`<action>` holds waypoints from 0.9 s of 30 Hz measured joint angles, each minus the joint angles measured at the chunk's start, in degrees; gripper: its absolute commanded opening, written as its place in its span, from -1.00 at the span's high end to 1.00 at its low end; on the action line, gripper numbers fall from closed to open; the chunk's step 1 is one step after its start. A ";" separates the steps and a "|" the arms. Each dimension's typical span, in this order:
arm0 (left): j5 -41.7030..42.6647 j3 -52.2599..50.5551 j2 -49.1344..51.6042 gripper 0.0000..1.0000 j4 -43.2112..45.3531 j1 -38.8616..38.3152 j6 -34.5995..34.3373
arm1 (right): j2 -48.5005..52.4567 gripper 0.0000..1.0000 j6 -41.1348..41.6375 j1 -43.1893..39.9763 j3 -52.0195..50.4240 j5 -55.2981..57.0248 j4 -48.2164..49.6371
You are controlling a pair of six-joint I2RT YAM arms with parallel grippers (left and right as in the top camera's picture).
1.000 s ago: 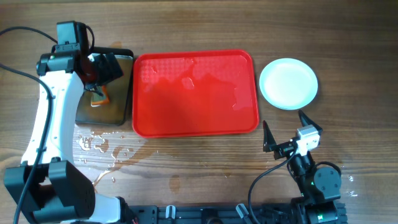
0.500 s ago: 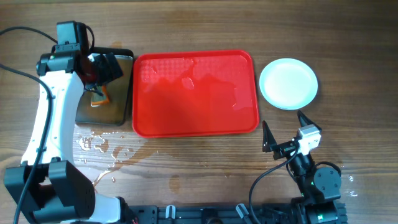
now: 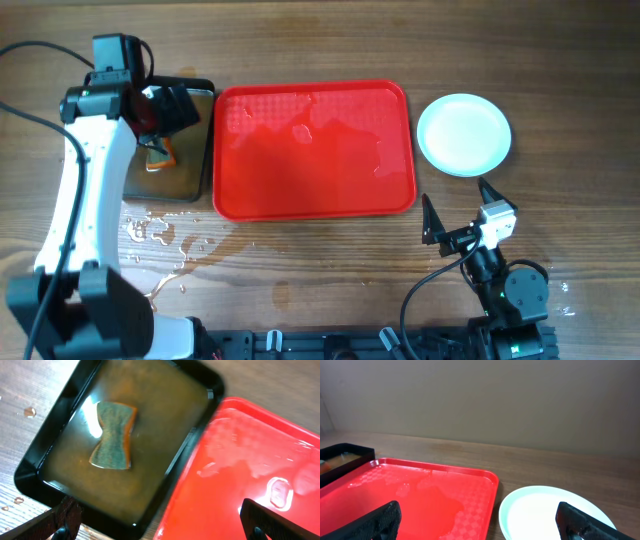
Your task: Clean dirty plates on tray and stack at the side
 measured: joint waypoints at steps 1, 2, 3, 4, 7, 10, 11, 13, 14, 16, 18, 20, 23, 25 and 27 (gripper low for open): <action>-0.52 -0.02 -1.44 -1.00 -0.11 -0.90 0.04 | 0.00 -1.00 0.00 0.00 0.00 0.00 0.00; -0.92 -0.02 -2.99 -1.00 -0.15 -1.79 0.09 | 0.02 -0.99 0.02 0.00 0.00 -0.02 0.00; -1.44 -0.02 -5.38 -1.00 -0.11 -2.91 0.22 | 0.02 -0.99 0.02 0.00 0.00 -0.02 0.00; -1.90 -0.07 -8.04 -1.00 -0.04 -4.00 0.26 | 0.02 -0.99 0.00 0.00 0.00 0.00 0.00; -2.32 -1.57 -17.27 -1.00 3.65 -5.53 0.46 | 0.02 -0.99 0.02 0.00 0.00 -0.02 -0.02; -2.80 -6.97 -27.78 -1.00 9.86 -5.53 0.44 | 0.02 -0.99 0.02 0.00 0.00 -0.02 -0.04; -2.89 -10.21 -31.80 -1.00 12.85 -5.51 0.44 | 0.02 -1.00 0.02 0.00 0.00 -0.02 0.00; -2.91 -16.52 -38.25 -1.00 17.20 -5.51 0.46 | 0.02 -1.00 0.02 0.00 0.00 -0.02 -0.04; -2.89 -19.85 -41.00 -1.00 19.74 -5.51 0.46 | 0.02 -1.00 0.02 0.00 0.00 -0.02 -0.02; -2.89 -26.99 -46.01 -1.00 23.39 -5.51 0.44 | 0.02 -0.99 0.02 0.00 0.00 -0.07 -0.04; -2.71 -35.87 -52.02 -1.00 27.65 -5.40 0.44 | 0.07 -0.99 0.04 0.00 0.00 -0.20 -0.02; -2.19 -42.53 -56.81 -1.00 30.47 -5.14 0.46 | 0.07 -0.99 0.04 0.00 0.00 -0.20 -0.04; -1.49 -51.30 -63.63 -1.00 37.05 -4.28 0.44 | 0.07 -0.99 0.04 0.00 0.00 -0.22 -0.04; -0.61 -57.05 -68.17 -1.00 42.25 -3.30 0.44 | 0.07 -0.99 0.20 0.00 0.00 -0.22 0.00; 0.00 -61.37 -71.52 -1.00 45.13 -2.47 0.46 | 0.07 -0.99 0.22 0.00 0.00 -0.22 -0.02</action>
